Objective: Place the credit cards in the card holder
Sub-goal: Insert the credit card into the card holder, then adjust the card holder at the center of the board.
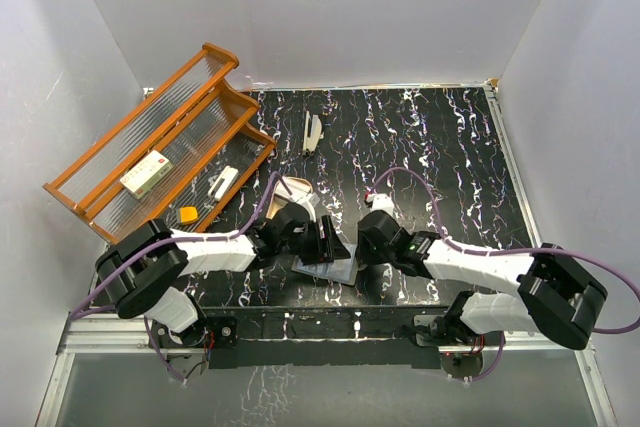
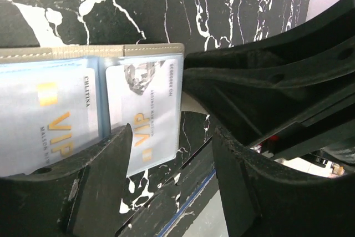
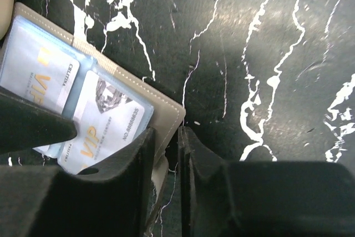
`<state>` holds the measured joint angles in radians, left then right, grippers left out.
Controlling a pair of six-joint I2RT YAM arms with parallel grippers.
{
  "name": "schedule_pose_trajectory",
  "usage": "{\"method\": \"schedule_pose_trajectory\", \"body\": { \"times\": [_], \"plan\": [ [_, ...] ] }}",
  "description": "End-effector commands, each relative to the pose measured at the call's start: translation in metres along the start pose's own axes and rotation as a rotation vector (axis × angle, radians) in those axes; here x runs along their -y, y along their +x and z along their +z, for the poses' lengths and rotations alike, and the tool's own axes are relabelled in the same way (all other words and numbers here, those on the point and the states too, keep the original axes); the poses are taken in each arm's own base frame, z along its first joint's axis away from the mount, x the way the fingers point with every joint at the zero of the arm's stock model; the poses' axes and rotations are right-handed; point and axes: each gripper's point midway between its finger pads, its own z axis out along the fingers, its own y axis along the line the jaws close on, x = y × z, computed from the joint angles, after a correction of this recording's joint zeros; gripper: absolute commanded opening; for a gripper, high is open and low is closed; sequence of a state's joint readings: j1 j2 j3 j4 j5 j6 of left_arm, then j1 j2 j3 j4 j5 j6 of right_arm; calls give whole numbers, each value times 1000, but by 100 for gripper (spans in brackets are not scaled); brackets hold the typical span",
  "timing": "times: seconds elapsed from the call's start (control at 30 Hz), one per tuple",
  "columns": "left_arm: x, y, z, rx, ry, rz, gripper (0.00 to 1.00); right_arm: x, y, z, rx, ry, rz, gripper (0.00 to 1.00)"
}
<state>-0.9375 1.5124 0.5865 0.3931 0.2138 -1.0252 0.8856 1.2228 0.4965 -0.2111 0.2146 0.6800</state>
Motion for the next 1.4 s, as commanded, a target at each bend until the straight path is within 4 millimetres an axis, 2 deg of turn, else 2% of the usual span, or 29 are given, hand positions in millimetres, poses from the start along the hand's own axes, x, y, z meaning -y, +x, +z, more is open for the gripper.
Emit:
{"method": "schedule_pose_trajectory", "body": {
  "times": [0.0, 0.1, 0.3, 0.4, 0.5, 0.53, 0.57, 0.67, 0.73, 0.83, 0.9, 1.0, 1.1, 1.27, 1.37],
  "plan": [
    [12, -9, -14, 51, 30, 1, 58, -6, -40, -12, 109, 17, -17, 24],
    [6, -14, -24, 68, -43, 34, 59, -9, -48, -24, 112, 12, -9, 29],
    [-3, -34, -63, 153, -176, 120, 63, -22, -72, -46, 164, -30, -11, 44],
    [-9, -42, -85, 194, -230, 154, 64, -33, -88, -50, 208, -66, -41, 47],
    [-4, -48, -108, 239, -231, 200, 67, -51, -104, -52, 226, -112, -107, 49],
    [0, -51, -117, 259, -222, 213, 71, -56, -110, -52, 230, -116, -121, 50],
    [1, -52, -126, 276, -222, 227, 79, -61, -117, -51, 235, -118, -133, 50],
    [9, -57, -156, 332, -201, 261, 87, -80, -138, -47, 258, -143, -177, 51],
    [11, -58, -173, 359, -198, 281, 98, -93, -152, -42, 279, -160, -219, 51],
    [8, -57, -193, 393, -196, 303, 99, -109, -165, -29, 276, -175, -282, 52],
    [2, -55, -203, 412, -207, 309, 99, -112, -170, -16, 251, -137, -263, 52],
    [-6, -51, -210, 417, -216, 318, 99, -108, -165, -6, 160, -53, -165, 51],
    [-9, -47, -209, 416, -204, 317, 99, -105, -143, 0, 64, -27, -52, 49],
    [-15, -47, -203, 418, -219, 295, 99, -101, -112, -7, 26, -65, 124, 39],
    [-16, -45, -194, 389, -224, 288, 99, -83, -93, -11, 6, -31, 170, 36]
  ]
}}
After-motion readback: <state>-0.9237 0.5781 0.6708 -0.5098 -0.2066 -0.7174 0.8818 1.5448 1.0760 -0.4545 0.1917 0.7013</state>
